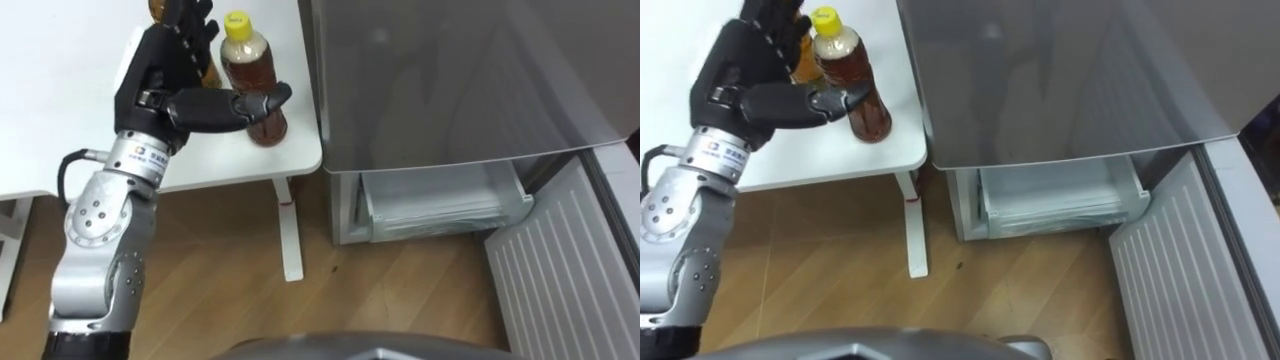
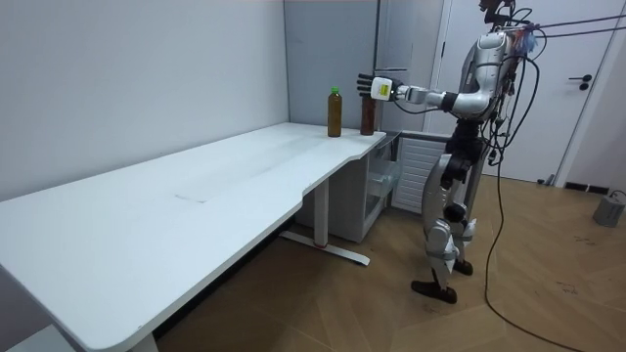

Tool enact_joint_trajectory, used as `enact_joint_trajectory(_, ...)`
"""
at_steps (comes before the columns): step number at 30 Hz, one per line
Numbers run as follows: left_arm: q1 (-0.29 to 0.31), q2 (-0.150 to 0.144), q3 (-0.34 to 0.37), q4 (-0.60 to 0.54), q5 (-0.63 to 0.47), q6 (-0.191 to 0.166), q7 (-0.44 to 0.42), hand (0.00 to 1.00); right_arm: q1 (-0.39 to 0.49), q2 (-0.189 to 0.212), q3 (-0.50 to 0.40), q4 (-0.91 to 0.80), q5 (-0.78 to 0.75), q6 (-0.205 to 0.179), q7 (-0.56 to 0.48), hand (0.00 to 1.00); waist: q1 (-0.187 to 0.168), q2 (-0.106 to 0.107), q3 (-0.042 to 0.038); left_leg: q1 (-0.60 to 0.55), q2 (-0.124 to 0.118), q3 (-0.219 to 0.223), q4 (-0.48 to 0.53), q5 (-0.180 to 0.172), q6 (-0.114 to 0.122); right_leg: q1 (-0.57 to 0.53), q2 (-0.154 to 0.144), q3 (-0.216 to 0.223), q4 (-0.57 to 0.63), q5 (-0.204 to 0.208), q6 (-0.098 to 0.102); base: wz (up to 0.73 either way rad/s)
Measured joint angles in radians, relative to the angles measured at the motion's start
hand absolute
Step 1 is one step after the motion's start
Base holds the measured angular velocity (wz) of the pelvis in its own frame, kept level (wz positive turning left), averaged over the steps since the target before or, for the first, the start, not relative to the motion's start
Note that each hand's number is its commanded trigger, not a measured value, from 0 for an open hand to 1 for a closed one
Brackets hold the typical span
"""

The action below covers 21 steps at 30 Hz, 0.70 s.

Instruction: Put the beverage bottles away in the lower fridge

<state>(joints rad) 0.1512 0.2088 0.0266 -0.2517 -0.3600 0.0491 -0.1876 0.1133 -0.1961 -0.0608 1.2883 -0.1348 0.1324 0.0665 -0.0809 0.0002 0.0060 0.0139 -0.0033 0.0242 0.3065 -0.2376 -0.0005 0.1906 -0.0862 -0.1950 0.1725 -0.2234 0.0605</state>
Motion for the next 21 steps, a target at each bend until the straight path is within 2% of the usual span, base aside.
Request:
enact_joint_trajectory(5,0.000,0.000,-0.007,0.002,0.000,0.013,-0.001,0.00,0.001,-0.001,0.000,0.000,-0.002,0.002,0.001,0.00,-0.002,0.005,0.0003,0.000,0.000,-0.001,0.001,0.000,0.000,-0.001,0.000,0.001,0.001,0.000,0.000,0.00)
enact_joint_trajectory(12,-0.001,0.000,-0.012,0.020,0.000,0.059,0.000,0.00,0.003,-0.004,-0.001,-0.015,-0.002,0.034,0.000,0.00,-0.003,0.018,0.0008,-0.002,0.002,0.003,0.001,0.000,0.000,-0.009,0.001,0.004,0.002,0.000,0.000,0.00)
enact_joint_trajectory(21,-0.004,0.001,-0.012,0.021,0.029,0.062,0.028,0.00,0.004,-0.005,0.001,-0.022,-0.002,0.033,-0.022,0.00,-0.004,0.030,0.0046,0.003,0.005,0.008,-0.001,0.000,0.000,-0.015,0.001,0.006,0.013,0.000,0.000,0.00)
